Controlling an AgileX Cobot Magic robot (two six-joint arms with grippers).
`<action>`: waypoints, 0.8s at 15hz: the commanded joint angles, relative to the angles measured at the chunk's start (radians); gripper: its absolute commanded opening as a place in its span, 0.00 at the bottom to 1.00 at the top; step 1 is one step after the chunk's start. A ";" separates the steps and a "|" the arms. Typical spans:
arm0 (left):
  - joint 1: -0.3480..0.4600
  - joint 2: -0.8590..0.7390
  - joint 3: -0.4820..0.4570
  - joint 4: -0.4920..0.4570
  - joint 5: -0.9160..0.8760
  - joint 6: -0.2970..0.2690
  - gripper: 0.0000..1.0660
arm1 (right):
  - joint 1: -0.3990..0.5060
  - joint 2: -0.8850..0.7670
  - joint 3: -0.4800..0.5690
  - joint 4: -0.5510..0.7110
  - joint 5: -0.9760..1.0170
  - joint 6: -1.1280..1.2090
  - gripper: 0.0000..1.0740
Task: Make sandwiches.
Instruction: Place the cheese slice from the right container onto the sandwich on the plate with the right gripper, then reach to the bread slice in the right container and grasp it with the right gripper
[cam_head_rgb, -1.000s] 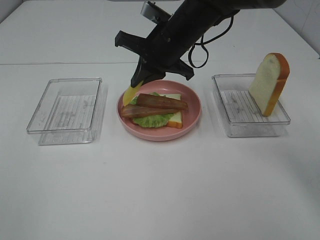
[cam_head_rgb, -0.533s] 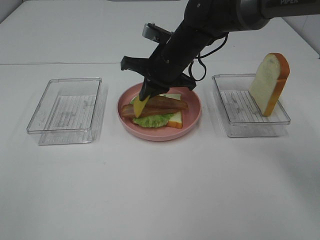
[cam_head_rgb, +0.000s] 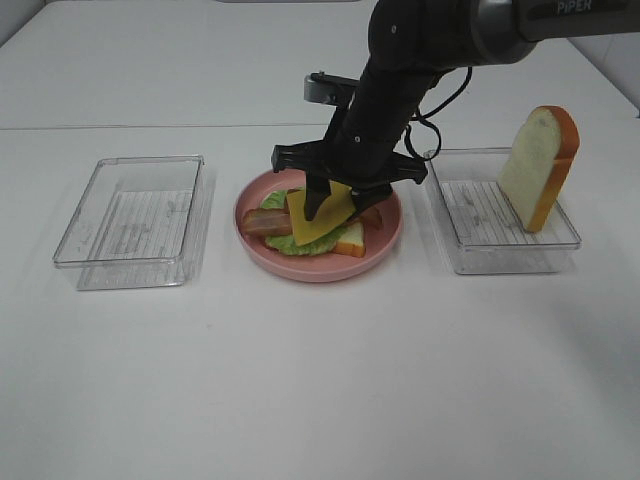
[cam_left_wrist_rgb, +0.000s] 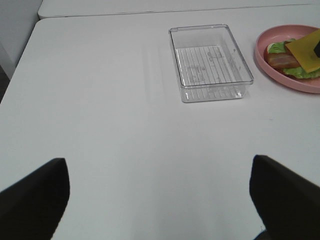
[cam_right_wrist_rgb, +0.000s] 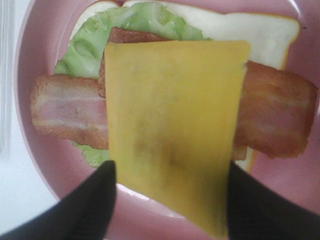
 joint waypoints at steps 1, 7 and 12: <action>-0.001 -0.014 0.001 -0.002 -0.003 0.002 0.84 | 0.004 -0.010 -0.023 0.006 0.050 -0.049 0.84; -0.001 -0.014 0.001 -0.002 -0.003 0.002 0.84 | -0.014 -0.081 -0.213 -0.210 0.415 -0.083 0.83; 0.000 -0.014 0.001 -0.002 -0.003 0.002 0.84 | -0.257 -0.109 -0.277 -0.257 0.536 -0.143 0.82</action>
